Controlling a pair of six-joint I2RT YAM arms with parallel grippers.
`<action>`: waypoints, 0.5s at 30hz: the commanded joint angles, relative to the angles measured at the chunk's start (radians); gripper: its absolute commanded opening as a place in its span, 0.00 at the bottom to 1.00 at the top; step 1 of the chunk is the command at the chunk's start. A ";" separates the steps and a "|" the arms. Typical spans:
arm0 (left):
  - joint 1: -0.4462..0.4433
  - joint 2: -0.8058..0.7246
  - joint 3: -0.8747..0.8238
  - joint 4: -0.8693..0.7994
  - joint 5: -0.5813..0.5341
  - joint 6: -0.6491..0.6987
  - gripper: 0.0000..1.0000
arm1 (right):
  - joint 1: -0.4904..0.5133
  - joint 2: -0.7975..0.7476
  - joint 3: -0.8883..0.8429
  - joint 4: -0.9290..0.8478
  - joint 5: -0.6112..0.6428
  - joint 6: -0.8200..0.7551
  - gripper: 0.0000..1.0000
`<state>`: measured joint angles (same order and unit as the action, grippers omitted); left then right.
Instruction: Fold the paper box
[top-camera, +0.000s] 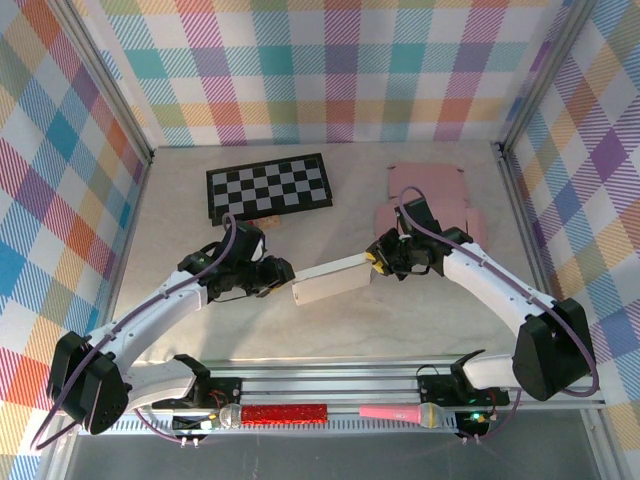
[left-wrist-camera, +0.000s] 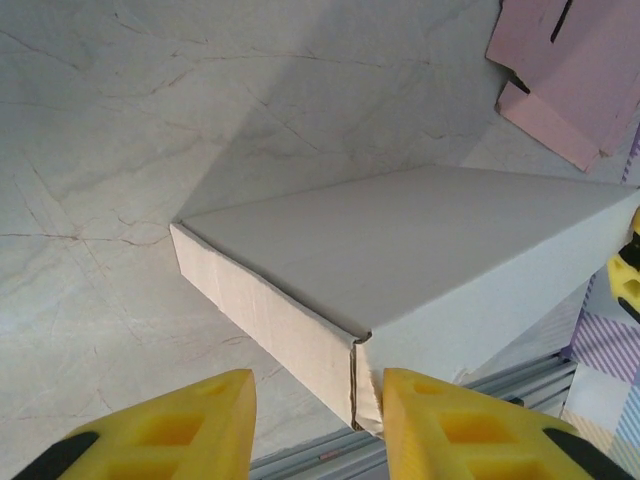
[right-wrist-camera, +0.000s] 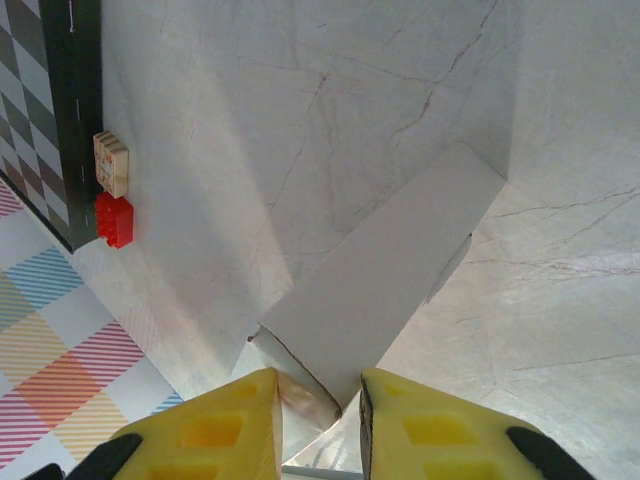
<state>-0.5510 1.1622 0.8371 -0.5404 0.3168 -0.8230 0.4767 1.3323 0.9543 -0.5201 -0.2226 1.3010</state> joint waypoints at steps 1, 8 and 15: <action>0.006 0.007 0.010 -0.039 0.011 -0.027 0.35 | -0.004 0.027 -0.045 -0.104 0.037 0.016 0.24; -0.007 0.052 -0.045 -0.029 0.034 -0.004 0.28 | -0.004 0.027 -0.046 -0.108 0.035 0.021 0.24; -0.020 0.055 -0.133 -0.041 -0.005 0.046 0.20 | -0.004 0.021 -0.034 -0.121 0.024 0.019 0.28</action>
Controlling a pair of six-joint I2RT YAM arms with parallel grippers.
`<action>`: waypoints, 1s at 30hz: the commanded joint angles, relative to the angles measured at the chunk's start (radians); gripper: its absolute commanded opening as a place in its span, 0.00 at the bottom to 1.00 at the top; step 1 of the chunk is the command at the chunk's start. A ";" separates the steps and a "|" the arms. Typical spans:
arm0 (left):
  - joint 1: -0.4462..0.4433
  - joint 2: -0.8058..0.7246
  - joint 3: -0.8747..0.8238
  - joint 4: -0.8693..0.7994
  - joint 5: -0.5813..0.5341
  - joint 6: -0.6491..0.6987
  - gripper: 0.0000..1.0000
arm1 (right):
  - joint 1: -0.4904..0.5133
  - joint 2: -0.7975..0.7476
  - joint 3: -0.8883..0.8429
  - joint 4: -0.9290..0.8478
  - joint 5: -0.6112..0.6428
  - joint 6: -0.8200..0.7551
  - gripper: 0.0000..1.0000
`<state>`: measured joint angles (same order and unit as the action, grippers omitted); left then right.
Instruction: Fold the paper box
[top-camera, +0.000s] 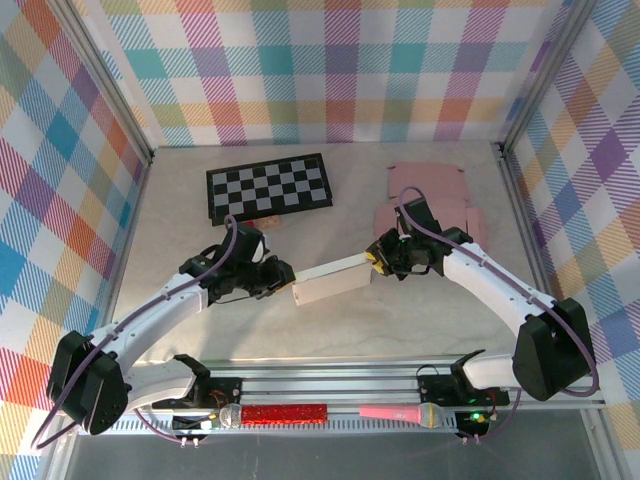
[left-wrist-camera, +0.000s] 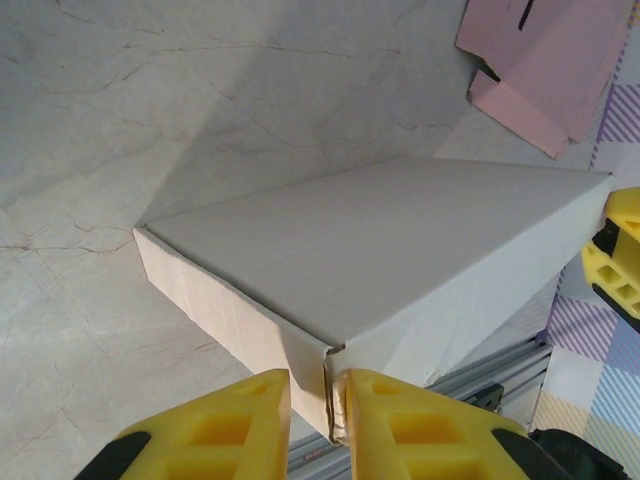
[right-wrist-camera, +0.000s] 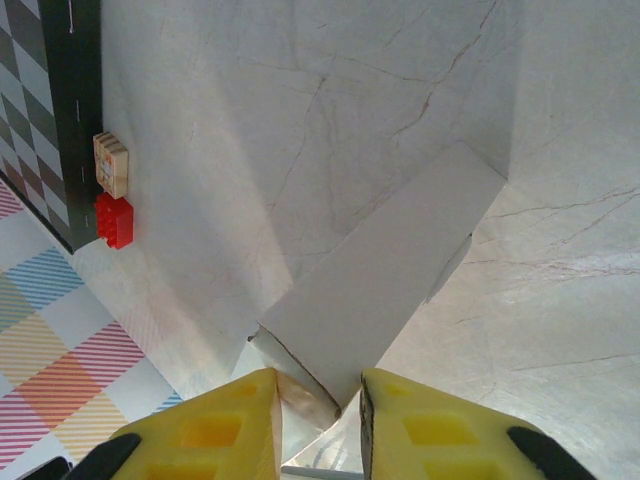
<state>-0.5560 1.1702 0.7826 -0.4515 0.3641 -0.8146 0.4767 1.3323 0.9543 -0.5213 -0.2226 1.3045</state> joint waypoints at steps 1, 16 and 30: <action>-0.016 0.045 -0.073 -0.139 -0.055 0.044 0.19 | -0.004 0.014 -0.023 -0.120 0.024 0.008 0.33; -0.064 0.075 0.065 -0.207 -0.111 0.094 0.19 | -0.092 0.016 -0.003 0.015 -0.199 0.203 0.85; -0.078 0.036 0.117 -0.245 -0.166 0.084 0.31 | -0.073 0.129 -0.098 0.229 -0.312 0.265 0.51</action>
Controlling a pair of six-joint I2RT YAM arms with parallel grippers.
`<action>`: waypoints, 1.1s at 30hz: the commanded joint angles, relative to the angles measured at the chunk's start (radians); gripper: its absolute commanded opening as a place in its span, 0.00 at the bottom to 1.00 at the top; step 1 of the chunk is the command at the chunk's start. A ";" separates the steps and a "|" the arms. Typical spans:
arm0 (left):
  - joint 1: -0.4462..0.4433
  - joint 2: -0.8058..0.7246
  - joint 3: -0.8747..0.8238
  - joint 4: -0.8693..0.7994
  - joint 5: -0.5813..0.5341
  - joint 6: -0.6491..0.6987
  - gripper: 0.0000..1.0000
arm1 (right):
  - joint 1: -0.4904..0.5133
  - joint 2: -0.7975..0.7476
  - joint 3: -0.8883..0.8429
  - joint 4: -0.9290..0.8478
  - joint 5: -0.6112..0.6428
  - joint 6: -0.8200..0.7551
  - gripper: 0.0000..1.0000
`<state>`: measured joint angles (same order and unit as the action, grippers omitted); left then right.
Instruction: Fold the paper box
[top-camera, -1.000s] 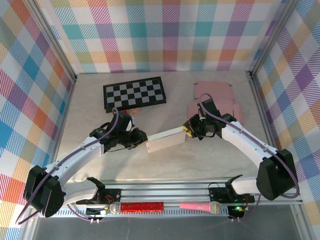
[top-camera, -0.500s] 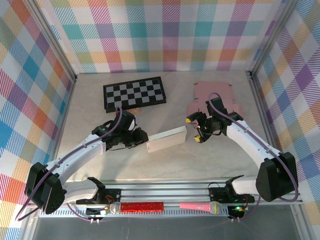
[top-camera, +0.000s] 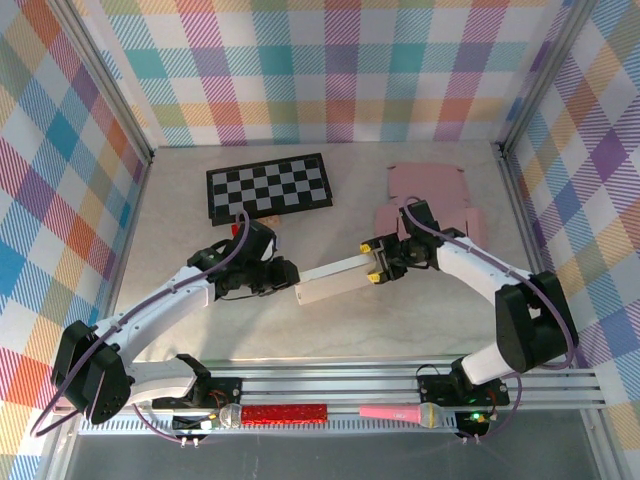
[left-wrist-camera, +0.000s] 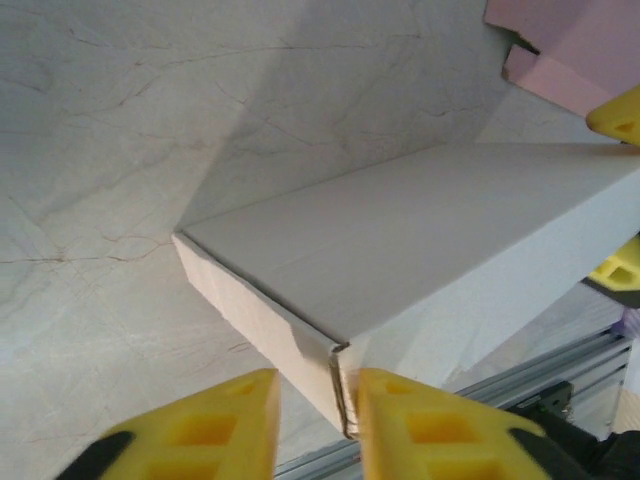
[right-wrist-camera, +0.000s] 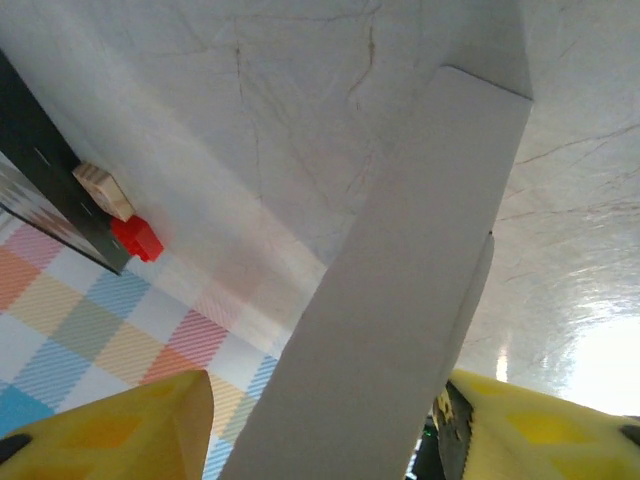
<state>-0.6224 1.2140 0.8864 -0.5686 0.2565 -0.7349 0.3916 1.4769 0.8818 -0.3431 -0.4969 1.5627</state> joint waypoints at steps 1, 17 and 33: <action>-0.011 -0.029 0.033 -0.141 -0.078 -0.001 0.34 | 0.017 -0.022 -0.037 0.071 -0.033 0.004 0.46; 0.054 -0.238 0.402 -0.324 -0.396 0.071 0.42 | 0.401 0.499 0.300 0.792 0.002 0.051 0.26; 0.070 -0.356 0.319 -0.332 -0.352 0.063 0.41 | 0.526 0.865 0.697 0.686 -0.007 -0.082 0.27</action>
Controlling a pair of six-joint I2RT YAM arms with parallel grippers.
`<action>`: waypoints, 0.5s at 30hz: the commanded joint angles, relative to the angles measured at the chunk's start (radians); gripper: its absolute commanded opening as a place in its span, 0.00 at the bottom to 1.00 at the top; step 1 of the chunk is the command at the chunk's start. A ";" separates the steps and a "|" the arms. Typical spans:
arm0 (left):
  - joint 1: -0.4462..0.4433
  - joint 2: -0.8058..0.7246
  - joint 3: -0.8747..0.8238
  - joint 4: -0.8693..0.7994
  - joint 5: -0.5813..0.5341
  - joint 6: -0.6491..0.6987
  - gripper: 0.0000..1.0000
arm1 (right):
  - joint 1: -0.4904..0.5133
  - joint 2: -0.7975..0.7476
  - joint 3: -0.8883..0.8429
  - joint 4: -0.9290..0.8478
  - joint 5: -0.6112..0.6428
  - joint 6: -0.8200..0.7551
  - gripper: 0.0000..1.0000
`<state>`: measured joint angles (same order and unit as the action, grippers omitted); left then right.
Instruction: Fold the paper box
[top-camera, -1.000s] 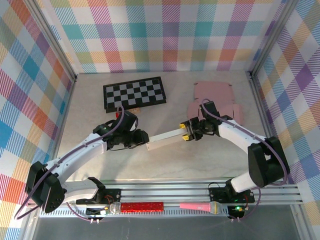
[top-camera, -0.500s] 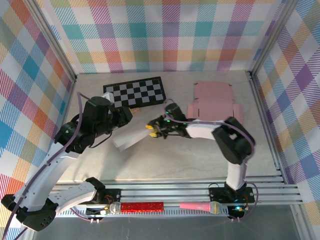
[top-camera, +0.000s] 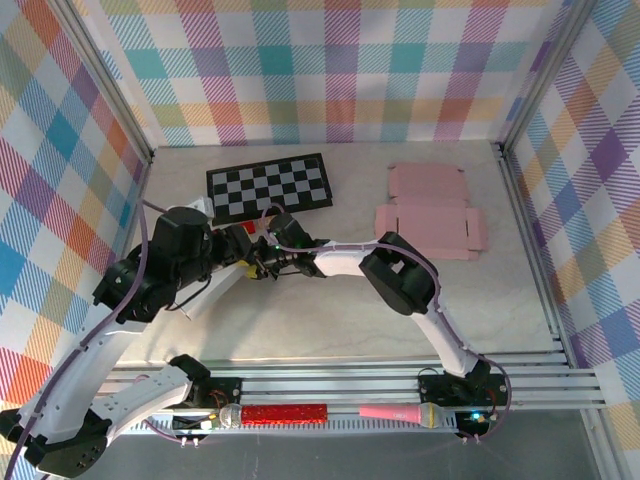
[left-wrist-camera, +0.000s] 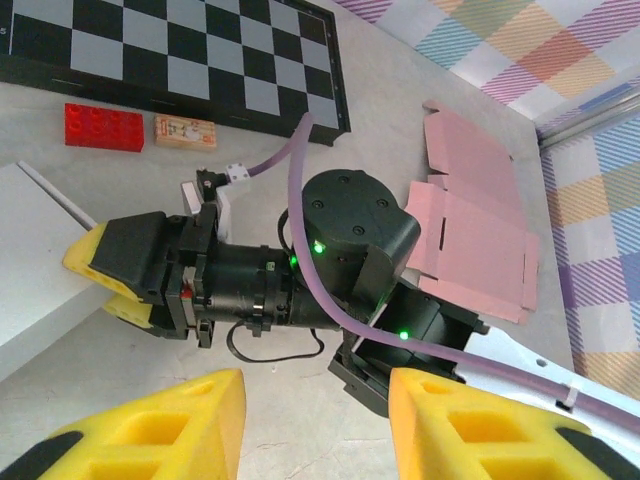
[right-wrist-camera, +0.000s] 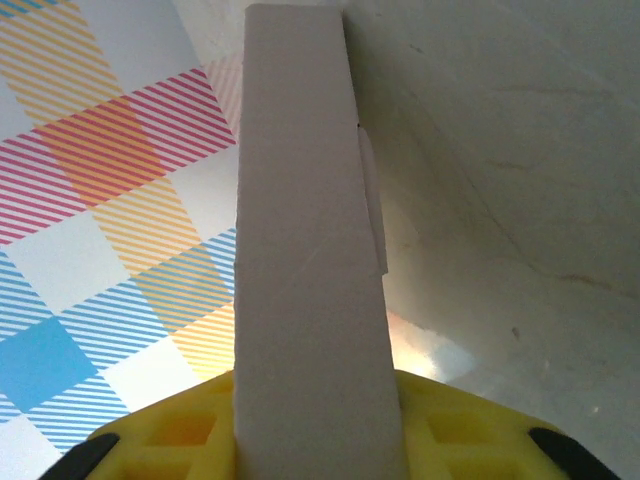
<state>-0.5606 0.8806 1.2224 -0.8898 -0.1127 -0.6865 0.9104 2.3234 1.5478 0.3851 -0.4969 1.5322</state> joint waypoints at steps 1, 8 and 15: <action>0.008 -0.028 -0.022 -0.012 0.018 0.015 0.41 | 0.008 0.022 0.032 -0.046 -0.006 -0.056 0.27; 0.008 -0.031 -0.031 -0.017 0.027 0.018 0.41 | 0.011 0.039 0.035 -0.128 -0.017 -0.081 0.44; 0.008 -0.015 -0.024 -0.018 0.040 0.026 0.40 | 0.012 -0.068 0.096 -0.614 0.112 -0.218 0.82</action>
<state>-0.5602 0.8665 1.1988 -0.8925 -0.0875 -0.6827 0.9169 2.3127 1.6264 0.0948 -0.4618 1.4055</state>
